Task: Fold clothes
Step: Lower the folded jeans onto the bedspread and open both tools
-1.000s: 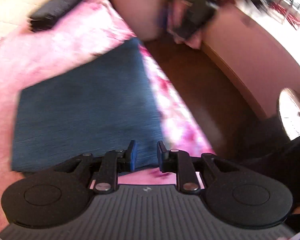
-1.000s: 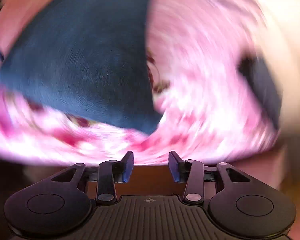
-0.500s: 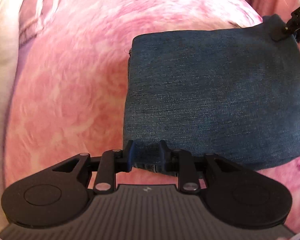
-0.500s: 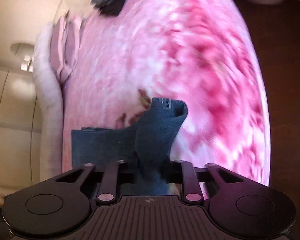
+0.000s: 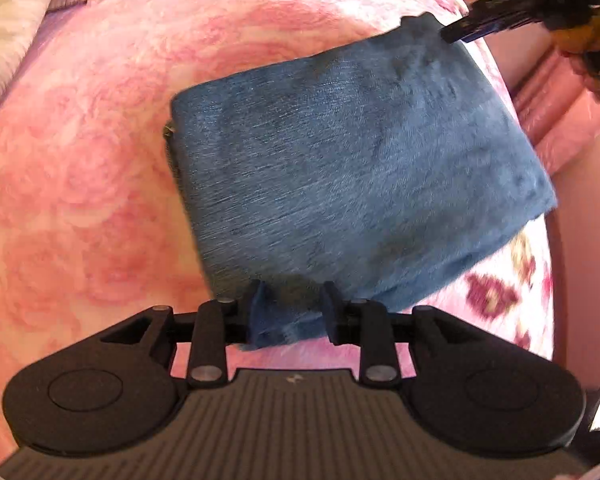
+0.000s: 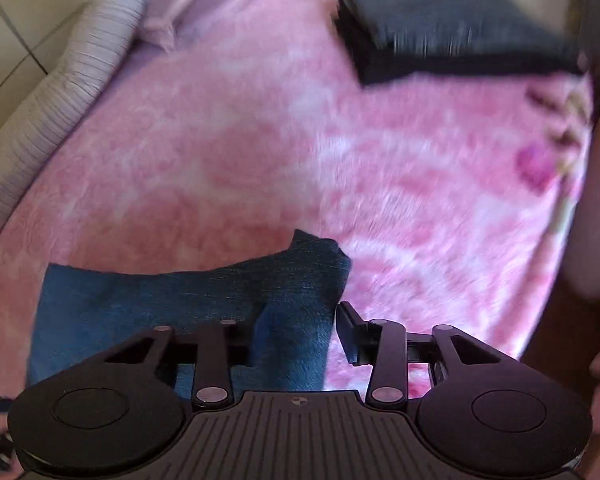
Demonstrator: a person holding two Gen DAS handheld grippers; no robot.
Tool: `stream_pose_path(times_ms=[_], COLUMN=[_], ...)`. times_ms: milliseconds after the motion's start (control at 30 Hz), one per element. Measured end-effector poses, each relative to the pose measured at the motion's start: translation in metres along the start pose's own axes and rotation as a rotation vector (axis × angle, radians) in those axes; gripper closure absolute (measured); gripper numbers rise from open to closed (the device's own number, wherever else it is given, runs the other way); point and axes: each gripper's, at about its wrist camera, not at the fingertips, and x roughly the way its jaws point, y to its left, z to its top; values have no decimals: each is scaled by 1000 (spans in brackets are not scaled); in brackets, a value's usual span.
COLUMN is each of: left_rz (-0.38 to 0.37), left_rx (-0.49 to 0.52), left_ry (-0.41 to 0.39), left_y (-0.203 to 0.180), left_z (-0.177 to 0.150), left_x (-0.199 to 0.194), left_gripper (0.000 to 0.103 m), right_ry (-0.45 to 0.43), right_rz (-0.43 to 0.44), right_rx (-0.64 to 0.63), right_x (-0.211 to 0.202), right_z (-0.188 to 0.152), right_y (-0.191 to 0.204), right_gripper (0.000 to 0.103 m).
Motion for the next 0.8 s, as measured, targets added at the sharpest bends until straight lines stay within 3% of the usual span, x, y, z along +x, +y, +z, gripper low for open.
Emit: stream_pose_path(times_ms=[67, 133, 233, 333, 400, 567, 633, 700, 800], left_rz=[23, 13, 3, -1, -5, 46, 71, 73, 83], left_rx=[-30, -92, -55, -32, -47, -30, -31, -44, -96], left_ry=[-49, -50, 33, 50, 69, 119, 116, 82, 34], left_y=[9, 20, 19, 18, 20, 7, -3, -12, -24], left_z=[-2, -1, 0, 0, 2, -7, -14, -21, -32], left_x=[-10, -9, 19, 31, 29, 23, 12, -2, -22], left_gripper=[80, 80, 81, 80, 79, 77, 76, 66, 55], right_ry=[-54, -76, -9, 22, -3, 90, 117, 89, 66], right_rz=[9, 74, 122, 107, 93, 57, -2, -68, -110], right_rx=[6, 6, -59, -71, -91, -164, -176, -185, -146], right_x=[-28, -51, -51, -40, -47, -56, -63, -79, -109], right_z=[-29, -63, -113, -151, -158, -160, -163, -168, -178], right_y=[10, 25, 54, 62, 66, 73, 73, 73, 78], right_gripper=[61, 61, 61, 61, 60, 53, 49, 29, 21])
